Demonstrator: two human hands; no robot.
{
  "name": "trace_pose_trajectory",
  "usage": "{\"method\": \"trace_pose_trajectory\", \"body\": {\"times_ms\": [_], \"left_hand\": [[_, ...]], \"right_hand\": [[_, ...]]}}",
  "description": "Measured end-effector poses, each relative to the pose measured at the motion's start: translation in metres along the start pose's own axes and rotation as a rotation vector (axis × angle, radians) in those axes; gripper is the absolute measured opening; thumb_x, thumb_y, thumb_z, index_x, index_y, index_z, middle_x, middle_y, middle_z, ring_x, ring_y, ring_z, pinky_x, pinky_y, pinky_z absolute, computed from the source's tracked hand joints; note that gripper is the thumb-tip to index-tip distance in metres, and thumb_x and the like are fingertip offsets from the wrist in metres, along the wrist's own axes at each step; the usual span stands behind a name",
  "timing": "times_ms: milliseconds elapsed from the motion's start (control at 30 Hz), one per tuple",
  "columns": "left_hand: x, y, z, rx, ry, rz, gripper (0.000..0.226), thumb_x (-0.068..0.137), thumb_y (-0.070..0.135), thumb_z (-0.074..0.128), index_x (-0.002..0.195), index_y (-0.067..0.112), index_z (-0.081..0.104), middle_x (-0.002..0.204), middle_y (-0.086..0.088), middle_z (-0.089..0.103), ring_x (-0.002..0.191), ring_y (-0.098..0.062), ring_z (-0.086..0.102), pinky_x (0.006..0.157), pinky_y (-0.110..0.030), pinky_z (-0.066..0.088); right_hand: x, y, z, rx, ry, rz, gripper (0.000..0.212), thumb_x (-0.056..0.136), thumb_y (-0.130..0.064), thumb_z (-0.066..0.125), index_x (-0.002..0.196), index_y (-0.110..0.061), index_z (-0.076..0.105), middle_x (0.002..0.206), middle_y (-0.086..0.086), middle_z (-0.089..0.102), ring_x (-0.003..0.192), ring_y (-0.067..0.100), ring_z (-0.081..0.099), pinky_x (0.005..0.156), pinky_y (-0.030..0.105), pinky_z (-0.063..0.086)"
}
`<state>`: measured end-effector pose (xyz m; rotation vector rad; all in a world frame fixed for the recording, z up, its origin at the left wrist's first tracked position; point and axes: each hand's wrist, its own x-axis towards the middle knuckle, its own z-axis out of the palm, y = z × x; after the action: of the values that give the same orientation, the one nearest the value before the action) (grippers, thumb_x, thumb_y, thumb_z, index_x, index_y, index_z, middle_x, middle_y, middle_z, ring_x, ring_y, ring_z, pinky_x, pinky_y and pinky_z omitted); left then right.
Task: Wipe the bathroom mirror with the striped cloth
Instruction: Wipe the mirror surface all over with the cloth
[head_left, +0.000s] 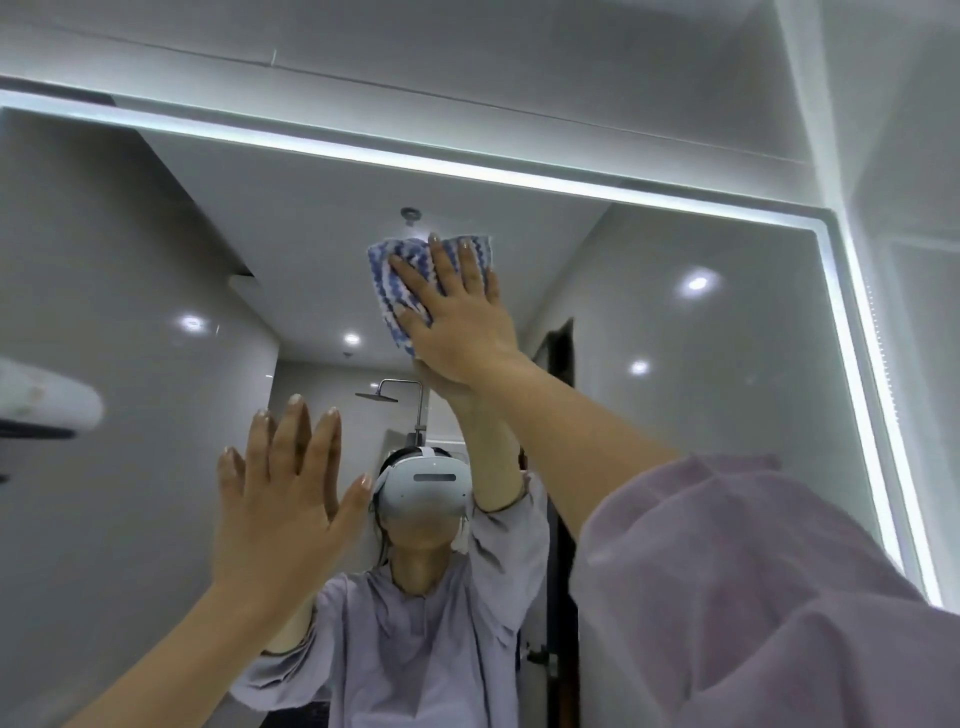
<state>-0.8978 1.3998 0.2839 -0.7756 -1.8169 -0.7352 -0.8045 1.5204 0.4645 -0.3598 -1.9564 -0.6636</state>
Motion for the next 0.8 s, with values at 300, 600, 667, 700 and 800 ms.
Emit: {"method": "trace_pose_trajectory", "body": {"times_ms": [300, 600, 667, 700, 800], "left_hand": [[-0.004, -0.002, 0.007, -0.027, 0.023, 0.001, 0.075, 0.086, 0.058, 0.019, 0.147, 0.015, 0.029, 0.155, -0.016, 0.023, 0.143, -0.038, 0.017, 0.111, -0.06, 0.02], [-0.003, -0.005, 0.013, -0.033, 0.025, 0.018, 0.073, 0.088, 0.059, 0.016, 0.148, 0.018, 0.024, 0.157, -0.014, 0.019, 0.144, -0.038, 0.017, 0.112, -0.061, 0.02], [-0.003, -0.004, 0.013, -0.03, 0.025, 0.025, 0.073, 0.088, 0.058, 0.018, 0.147, 0.016, 0.028, 0.155, -0.016, 0.023, 0.142, -0.04, 0.022, 0.11, -0.062, 0.024], [-0.003, -0.004, 0.012, -0.029, 0.026, 0.027, 0.072, 0.088, 0.057, 0.02, 0.146, 0.015, 0.03, 0.154, -0.016, 0.025, 0.141, -0.041, 0.024, 0.109, -0.062, 0.025], [-0.003, -0.004, 0.01, -0.022, 0.033, 0.033, 0.072, 0.087, 0.056, 0.023, 0.144, 0.013, 0.034, 0.152, -0.018, 0.029, 0.139, -0.043, 0.028, 0.107, -0.064, 0.027]], "right_hand": [[-0.02, 0.126, -0.023, 0.022, -0.006, 0.331, 0.058, 0.097, -0.059, 0.016, 0.147, -0.044, -0.01, 0.159, -0.002, -0.016, 0.145, 0.023, -0.02, 0.117, 0.042, -0.01], [0.009, 0.093, -0.026, 0.078, 0.009, 0.481, 0.06, 0.097, -0.058, 0.016, 0.147, -0.042, -0.012, 0.159, 0.001, -0.019, 0.144, 0.029, -0.02, 0.115, 0.051, -0.012], [0.022, 0.06, -0.024, 0.029, -0.013, 0.355, 0.063, 0.097, -0.058, 0.017, 0.147, -0.039, -0.014, 0.158, 0.002, -0.022, 0.143, 0.03, -0.023, 0.114, 0.053, -0.016], [0.028, 0.04, -0.021, 0.013, -0.022, 0.282, 0.063, 0.097, -0.059, 0.017, 0.148, -0.038, -0.014, 0.157, 0.002, -0.023, 0.142, 0.03, -0.025, 0.112, 0.053, -0.018], [0.033, -0.023, -0.006, 0.018, -0.013, 0.079, 0.062, 0.097, -0.058, 0.015, 0.148, -0.038, -0.013, 0.157, 0.002, -0.024, 0.141, 0.03, -0.027, 0.109, 0.052, -0.022]]}}
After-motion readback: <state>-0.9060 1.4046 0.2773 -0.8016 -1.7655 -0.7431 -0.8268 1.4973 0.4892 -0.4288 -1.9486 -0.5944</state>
